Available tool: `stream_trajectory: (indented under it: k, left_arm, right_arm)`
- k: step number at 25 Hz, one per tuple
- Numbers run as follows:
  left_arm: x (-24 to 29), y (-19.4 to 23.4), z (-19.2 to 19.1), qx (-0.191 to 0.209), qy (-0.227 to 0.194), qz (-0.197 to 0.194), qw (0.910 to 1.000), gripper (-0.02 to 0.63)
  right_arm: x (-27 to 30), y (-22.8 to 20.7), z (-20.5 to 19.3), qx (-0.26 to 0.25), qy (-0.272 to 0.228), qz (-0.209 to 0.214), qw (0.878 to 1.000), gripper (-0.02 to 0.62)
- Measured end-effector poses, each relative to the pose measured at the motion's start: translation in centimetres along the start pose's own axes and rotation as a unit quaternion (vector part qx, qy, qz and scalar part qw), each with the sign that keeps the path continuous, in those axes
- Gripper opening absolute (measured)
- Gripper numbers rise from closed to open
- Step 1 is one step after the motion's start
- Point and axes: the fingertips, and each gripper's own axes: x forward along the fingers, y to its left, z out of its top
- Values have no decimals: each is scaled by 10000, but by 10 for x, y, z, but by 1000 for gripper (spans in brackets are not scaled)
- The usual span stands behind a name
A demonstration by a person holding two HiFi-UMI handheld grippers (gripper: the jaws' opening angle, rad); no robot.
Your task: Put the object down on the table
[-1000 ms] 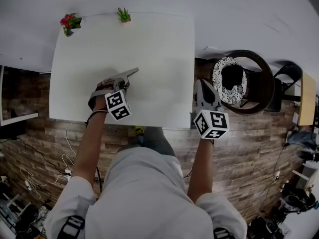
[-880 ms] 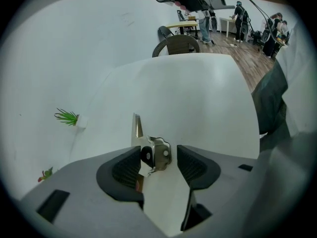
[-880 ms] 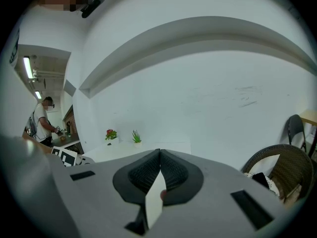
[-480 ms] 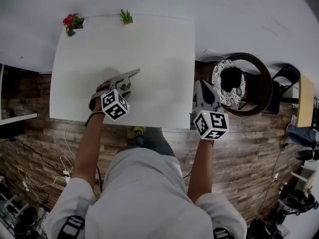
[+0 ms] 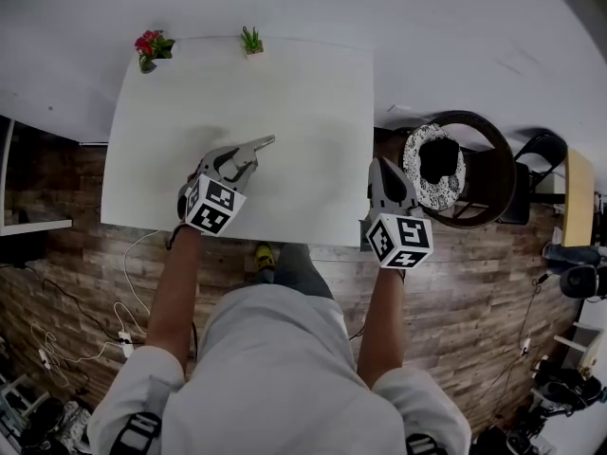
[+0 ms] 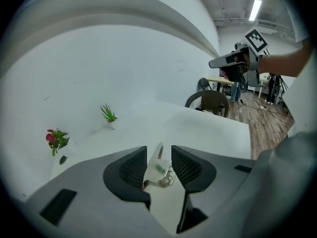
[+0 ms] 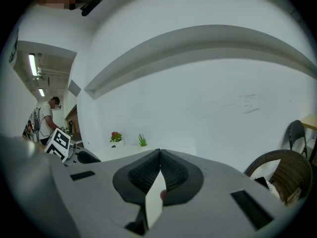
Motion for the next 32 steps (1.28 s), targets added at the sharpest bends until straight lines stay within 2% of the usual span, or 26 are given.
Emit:
stream_trajectory:
  k: [5, 8, 13, 16, 23, 32]
  left_arm:
    - [-24, 3, 8, -155, -407, 189, 9989, 144]
    - [-38, 5, 14, -81, -554, 352, 9978, 118]
    - [-68, 19, 27, -565, -1080, 689, 9902, 63]
    - [-85, 26, 32, -590, -1243, 816, 9871, 44]
    - [-130, 38, 40, -732, -1574, 1123, 9784, 23]
    - [-169, 35, 40, -970, -1795, 1260, 9708, 20]
  right_arm:
    - [-10, 14, 3, -37, -57, 8, 10000, 8]
    - [-16, 22, 5, -68, -97, 13, 9999, 8]
    - [-22, 37, 10, -137, -152, 38, 9998, 8]
    - [-25, 44, 15, -138, -210, 43, 9997, 8]
    - [-39, 64, 22, -215, -312, 111, 9992, 6]
    - [-57, 76, 28, -289, -448, 105, 9985, 6]
